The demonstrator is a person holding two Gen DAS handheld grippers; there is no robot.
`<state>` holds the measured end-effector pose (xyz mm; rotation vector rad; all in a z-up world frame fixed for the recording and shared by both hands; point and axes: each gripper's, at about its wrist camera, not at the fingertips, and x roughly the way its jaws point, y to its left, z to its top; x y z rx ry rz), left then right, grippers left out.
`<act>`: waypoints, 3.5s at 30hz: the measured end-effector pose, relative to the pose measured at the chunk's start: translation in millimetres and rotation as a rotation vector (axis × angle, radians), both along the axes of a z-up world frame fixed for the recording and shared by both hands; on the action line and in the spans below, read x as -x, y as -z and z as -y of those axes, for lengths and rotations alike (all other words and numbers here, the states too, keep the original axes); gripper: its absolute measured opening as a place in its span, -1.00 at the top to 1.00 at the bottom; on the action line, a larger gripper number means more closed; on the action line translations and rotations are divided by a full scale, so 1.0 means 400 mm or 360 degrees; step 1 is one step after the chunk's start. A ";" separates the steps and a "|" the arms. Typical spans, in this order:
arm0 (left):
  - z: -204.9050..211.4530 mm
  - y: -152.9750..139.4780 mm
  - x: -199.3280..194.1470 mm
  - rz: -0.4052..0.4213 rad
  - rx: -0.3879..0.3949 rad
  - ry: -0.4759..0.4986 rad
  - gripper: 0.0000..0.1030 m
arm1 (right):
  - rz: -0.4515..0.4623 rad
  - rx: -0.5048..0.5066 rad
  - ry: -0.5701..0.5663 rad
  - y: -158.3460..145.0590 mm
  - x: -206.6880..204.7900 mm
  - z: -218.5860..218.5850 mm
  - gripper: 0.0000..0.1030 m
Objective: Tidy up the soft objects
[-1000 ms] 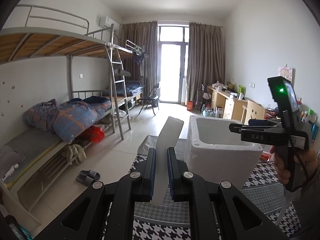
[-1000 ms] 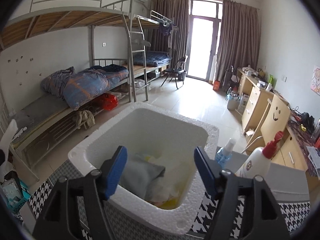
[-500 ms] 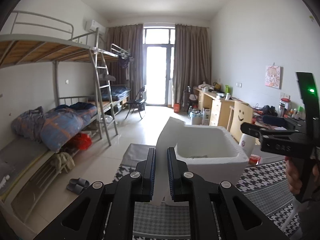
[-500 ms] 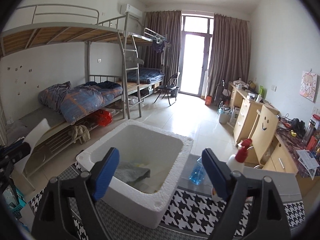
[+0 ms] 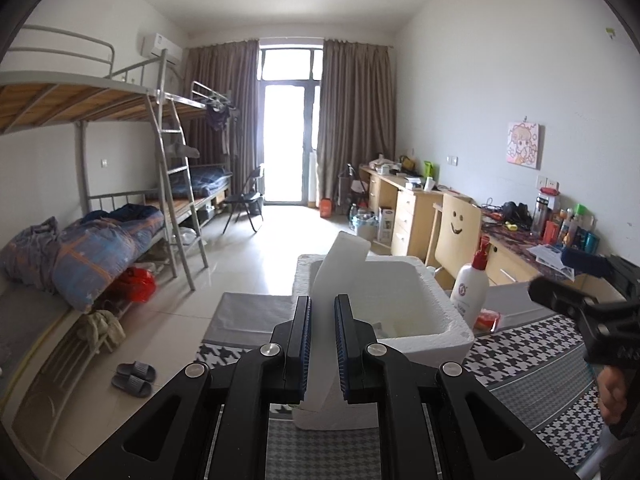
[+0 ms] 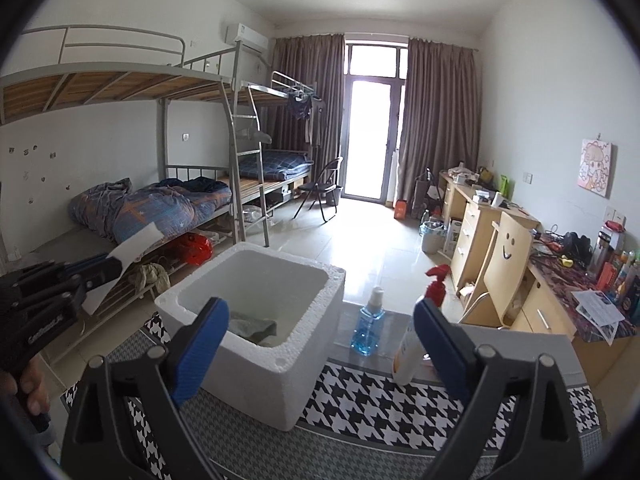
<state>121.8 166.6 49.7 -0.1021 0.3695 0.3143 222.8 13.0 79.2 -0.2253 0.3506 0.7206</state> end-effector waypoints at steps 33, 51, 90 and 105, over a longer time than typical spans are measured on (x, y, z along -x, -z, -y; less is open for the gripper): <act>0.029 0.050 -0.212 -0.0268 0.0056 0.0082 -0.23 | -0.0165 -0.0102 0.0138 0.092 0.057 0.204 -0.86; 0.141 0.010 -0.084 -0.0048 -0.0087 0.0085 -0.98 | -0.0140 -0.0158 0.0203 0.095 0.071 0.269 -0.86; 0.333 0.015 0.289 0.0304 -0.0144 0.0204 -0.98 | 0.0145 -0.0312 0.0217 0.062 0.297 0.385 -0.99; 0.346 0.043 0.344 0.0320 -0.0132 0.0236 -0.98 | 0.0252 -0.0248 0.0220 0.091 0.351 0.380 -0.99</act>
